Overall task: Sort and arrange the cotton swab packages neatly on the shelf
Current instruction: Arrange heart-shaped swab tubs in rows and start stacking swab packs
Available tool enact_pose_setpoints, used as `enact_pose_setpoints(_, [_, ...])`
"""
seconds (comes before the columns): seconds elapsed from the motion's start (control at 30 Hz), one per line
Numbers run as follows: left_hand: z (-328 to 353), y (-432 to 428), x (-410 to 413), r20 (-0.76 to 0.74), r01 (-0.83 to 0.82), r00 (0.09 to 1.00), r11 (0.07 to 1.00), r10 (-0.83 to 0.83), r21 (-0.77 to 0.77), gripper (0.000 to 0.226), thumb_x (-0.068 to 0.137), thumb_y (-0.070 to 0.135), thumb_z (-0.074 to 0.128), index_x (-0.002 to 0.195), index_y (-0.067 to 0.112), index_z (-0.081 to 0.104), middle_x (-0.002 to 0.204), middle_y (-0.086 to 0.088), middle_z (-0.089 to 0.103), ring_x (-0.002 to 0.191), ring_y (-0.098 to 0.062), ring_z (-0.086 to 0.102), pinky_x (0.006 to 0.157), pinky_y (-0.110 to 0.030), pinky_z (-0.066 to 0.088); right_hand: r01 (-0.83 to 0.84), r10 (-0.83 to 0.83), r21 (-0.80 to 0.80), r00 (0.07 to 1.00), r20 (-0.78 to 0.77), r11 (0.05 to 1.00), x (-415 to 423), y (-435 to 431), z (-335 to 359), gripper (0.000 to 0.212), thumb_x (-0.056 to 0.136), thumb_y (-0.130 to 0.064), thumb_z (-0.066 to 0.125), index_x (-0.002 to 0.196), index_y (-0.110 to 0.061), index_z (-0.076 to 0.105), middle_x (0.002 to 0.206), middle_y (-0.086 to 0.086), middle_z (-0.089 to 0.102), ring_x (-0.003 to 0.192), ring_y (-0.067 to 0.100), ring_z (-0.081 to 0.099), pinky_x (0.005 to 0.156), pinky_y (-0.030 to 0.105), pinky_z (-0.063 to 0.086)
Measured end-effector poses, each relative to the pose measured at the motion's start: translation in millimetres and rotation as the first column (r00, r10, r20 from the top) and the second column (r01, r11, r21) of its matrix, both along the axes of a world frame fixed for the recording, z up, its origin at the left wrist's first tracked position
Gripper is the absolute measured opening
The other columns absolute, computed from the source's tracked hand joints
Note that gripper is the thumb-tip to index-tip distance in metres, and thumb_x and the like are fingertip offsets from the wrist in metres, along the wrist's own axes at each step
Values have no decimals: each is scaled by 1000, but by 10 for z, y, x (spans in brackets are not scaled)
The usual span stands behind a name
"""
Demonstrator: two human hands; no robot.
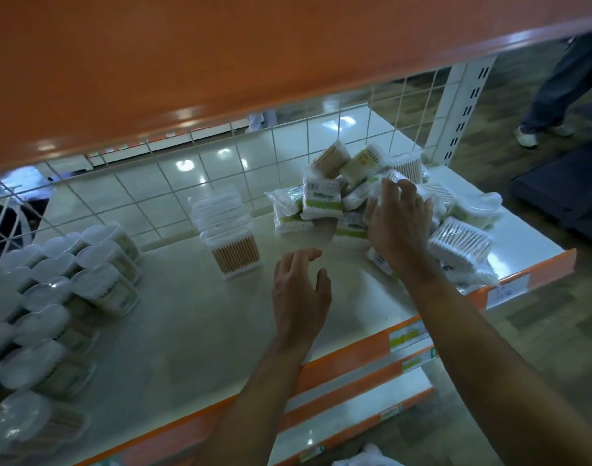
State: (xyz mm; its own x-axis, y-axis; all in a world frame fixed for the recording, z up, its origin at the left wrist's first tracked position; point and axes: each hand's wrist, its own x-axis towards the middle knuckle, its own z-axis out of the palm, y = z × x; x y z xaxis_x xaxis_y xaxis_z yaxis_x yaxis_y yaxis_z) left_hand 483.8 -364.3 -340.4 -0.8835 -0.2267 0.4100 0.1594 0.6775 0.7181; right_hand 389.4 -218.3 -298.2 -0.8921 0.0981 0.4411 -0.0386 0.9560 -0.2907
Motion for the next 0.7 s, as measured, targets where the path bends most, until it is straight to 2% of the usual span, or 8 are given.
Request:
enact_pose_setpoints(0.1, [3, 36, -11, 17, 10, 1000, 1000, -10, 0, 28, 80, 11, 64, 108, 15, 63, 105, 1, 62, 101, -16, 55, 82, -34, 50, -40, 36, -64, 998, -59, 997, 23, 26, 3, 35, 87, -10, 53, 121, -4, 51, 123, 23, 50, 104, 43, 55, 102, 59, 28])
enact_pose_setpoints(0.17, [8, 50, -9, 19, 12, 1000, 1000, -12, 6, 29, 80, 10, 65, 109, 15, 63, 106, 2, 62, 101, -16, 56, 83, -34, 50, -83, 72, -119, 993, -91, 989, 43, 33, 20, 37, 83, -6, 58, 119, -3, 52, 119, 24, 51, 102, 45, 55, 96, 57, 37])
enact_pose_setpoints(0.23, [17, 55, -2, 24, 15, 1000, 1000, -15, 17, 30, 80, 10, 65, 109, 15, 63, 107, 2, 62, 102, -16, 56, 84, -35, 50, -146, 123, -189, 984, -129, 971, 90, 8, 51, 38, 81, -5, 63, 118, -2, 53, 117, 24, 51, 99, 44, 55, 81, 40, 44])
enact_pose_setpoints(0.27, [23, 58, 4, 32, 14, 999, 1000, -15, 28, 31, 80, 10, 65, 110, 15, 63, 107, 2, 61, 102, -16, 56, 84, -35, 50, -178, 149, -231, 979, -140, 956, 121, -20, 65, 39, 81, -6, 64, 118, -2, 53, 118, 23, 50, 100, 40, 54, 75, 31, 40])
enact_pose_setpoints(0.33, [38, 55, 17, 57, 7, 998, 999, -10, 53, 33, 81, 10, 65, 112, 17, 62, 110, 3, 60, 105, -15, 55, 87, -37, 50, -249, 208, -323, 965, -158, 913, 189, -95, 100, 42, 80, -8, 65, 120, -4, 53, 119, 20, 48, 104, 30, 52, 76, 24, 35])
enact_pose_setpoints(0.43, [65, 28, 44, 79, 5, 997, 998, -10, 65, 40, 81, 11, 66, 120, 17, 58, 116, 1, 59, 109, -16, 54, 91, -39, 49, -336, 289, -439, 942, -172, 833, 283, -234, 113, 45, 76, -12, 69, 119, -6, 55, 119, 16, 48, 100, 20, 48, 77, 25, 39])
enact_pose_setpoints(0.53, [87, -26, 72, 69, 30, 997, 998, -34, 58, 54, 81, 16, 69, 131, 17, 50, 125, -2, 56, 113, -18, 53, 92, -38, 49, -387, 354, -486, 921, -164, 784, 356, -378, 70, 47, 76, -25, 70, 118, -8, 56, 119, 13, 52, 101, 13, 47, 79, 24, 44])
enact_pose_setpoints(0.7, [59, -137, 114, 58, 57, 996, 994, -62, 92, 68, 79, 21, 73, 138, 15, 40, 131, 0, 50, 114, -12, 52, 91, -27, 48, -406, 415, -558, 902, -117, 724, 463, -604, 0, 52, 74, -40, 73, 117, -15, 57, 115, 4, 57, 99, 16, 56, 78, 26, 47])
